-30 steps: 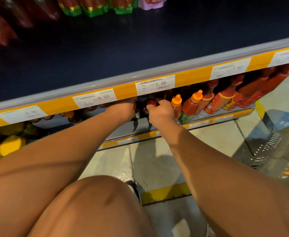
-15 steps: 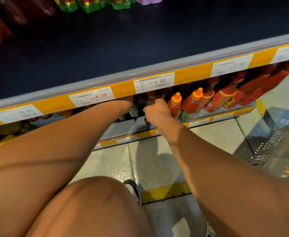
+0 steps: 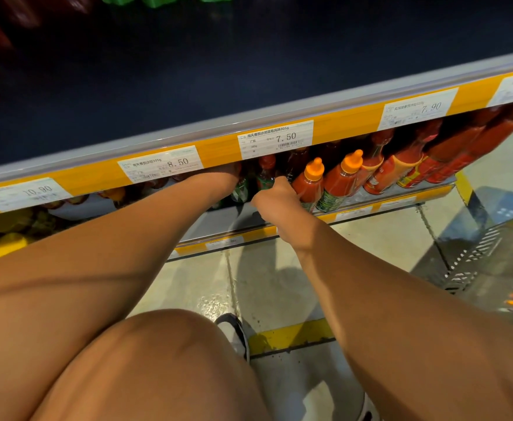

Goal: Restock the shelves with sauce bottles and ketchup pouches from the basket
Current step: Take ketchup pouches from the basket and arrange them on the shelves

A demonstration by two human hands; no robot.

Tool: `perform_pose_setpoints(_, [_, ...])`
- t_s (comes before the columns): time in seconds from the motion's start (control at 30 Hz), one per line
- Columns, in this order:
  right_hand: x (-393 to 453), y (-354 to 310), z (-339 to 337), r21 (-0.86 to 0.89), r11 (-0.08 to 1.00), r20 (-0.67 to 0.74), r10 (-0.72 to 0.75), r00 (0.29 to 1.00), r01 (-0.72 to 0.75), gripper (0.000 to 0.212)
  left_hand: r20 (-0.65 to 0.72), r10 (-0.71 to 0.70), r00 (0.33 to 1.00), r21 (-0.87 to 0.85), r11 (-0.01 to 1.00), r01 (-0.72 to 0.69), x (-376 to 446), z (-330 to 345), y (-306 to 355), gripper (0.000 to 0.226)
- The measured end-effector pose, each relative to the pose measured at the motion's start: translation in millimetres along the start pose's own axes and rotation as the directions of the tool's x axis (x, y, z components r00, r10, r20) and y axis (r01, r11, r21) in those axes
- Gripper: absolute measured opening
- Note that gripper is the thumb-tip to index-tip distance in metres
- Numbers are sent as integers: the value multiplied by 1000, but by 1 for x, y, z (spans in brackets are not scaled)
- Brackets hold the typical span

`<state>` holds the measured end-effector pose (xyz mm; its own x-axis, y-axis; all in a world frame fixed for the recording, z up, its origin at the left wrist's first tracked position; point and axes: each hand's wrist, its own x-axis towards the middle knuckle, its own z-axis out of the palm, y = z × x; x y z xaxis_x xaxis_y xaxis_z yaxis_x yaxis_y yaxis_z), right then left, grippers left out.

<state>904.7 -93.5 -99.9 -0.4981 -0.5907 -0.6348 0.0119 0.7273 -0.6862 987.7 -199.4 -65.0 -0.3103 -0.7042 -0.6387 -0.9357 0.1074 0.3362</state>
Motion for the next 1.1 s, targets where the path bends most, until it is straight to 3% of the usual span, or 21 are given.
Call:
perform_pose_setpoints(0.17, [0,2,3,52,999,48,13,999,-15,53,-73,139,988,36,990,-137,1,7,0,34])
perform_pose_setpoints(0.27, [1,4,1,50,999,72,1,997,-5,58,-94,236,967,50,971,-232,-7,6,-4,16])
perform_pose_setpoints(0.33, [-1,3,-2,5,1000,64,-10,998,9,55,-94,292,952,68,956,-287,-15,0,-6,21])
perform_pose_setpoints(0.43, [-10,1,-6,-111,992,58,-55,997,62,34,-89,335,938,167,934,-317,-38,-7,-8,33])
perform_pose_setpoints(0.5, [-19,2,-12,-289,948,103,-108,989,133,24,-123,399,909,190,908,-373,-53,-5,-16,39])
perform_pose_setpoints(0.63, [-46,11,-30,-587,768,202,-167,965,256,46,-94,498,862,245,851,-465,-87,5,-49,58])
perform_pose_setpoints(0.83, [-98,13,-71,-683,650,298,-169,939,334,70,30,486,873,344,815,-466,-138,4,-73,50])
perform_pose_setpoints(0.97, [-149,-3,-108,-712,572,344,-222,912,407,55,102,515,851,399,762,-510,-175,-13,-45,41])
perform_pose_setpoints(1.1, [-211,-10,-164,-695,541,323,-353,878,474,44,107,635,765,440,660,-609,-216,-19,18,31])
